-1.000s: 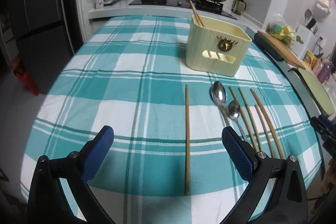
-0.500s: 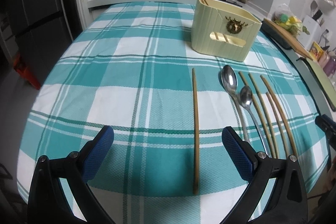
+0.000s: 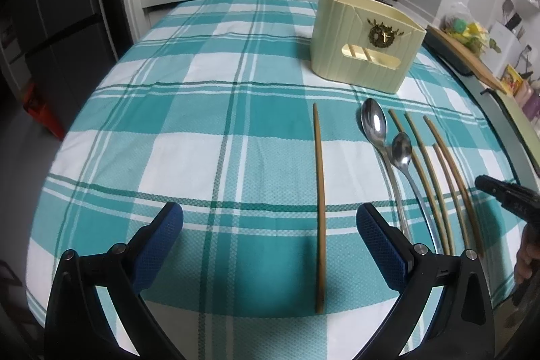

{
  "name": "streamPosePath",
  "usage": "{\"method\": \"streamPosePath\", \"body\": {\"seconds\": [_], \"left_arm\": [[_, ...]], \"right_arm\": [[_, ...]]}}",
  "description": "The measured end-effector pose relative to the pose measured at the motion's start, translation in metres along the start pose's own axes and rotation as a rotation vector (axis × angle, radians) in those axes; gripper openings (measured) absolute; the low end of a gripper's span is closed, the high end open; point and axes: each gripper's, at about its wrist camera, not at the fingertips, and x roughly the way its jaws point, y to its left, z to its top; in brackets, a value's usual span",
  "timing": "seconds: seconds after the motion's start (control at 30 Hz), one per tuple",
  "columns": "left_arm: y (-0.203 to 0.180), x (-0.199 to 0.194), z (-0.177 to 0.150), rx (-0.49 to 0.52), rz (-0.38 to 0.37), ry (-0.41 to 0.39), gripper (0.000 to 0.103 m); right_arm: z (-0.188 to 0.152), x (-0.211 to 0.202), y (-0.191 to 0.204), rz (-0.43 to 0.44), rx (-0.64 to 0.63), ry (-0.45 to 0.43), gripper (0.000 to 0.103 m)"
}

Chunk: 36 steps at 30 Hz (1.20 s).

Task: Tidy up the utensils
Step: 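Grasp another chopstick with the left tool while the right tool grasps a chopstick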

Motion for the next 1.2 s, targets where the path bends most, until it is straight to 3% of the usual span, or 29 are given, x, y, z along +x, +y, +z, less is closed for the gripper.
{"method": "streamPosePath", "body": {"seconds": [0.23, 0.5, 0.8, 0.93, 1.2], "left_arm": [[0.0, 0.0, -0.003, 0.005, 0.007, 0.002, 0.102], [0.001, 0.003, -0.004, 0.001, 0.009, 0.01, 0.102], [-0.004, 0.007, -0.006, 0.015, 0.012, 0.019, 0.102], [-0.003, 0.008, -0.007, 0.017, 0.017, 0.025, 0.102], [0.003, 0.02, -0.001, 0.035, 0.025, 0.047, 0.102]], "right_arm": [[0.016, 0.034, -0.009, 0.045, 0.015, 0.082, 0.016], [0.025, 0.044, -0.004, 0.077, -0.01, 0.12, 0.016], [0.036, 0.051, 0.001, 0.026, -0.081, 0.144, 0.016], [0.041, 0.057, 0.006, -0.041, -0.148, 0.159, 0.013], [0.029, 0.046, 0.005, -0.092, -0.197, 0.19, 0.013]]}}
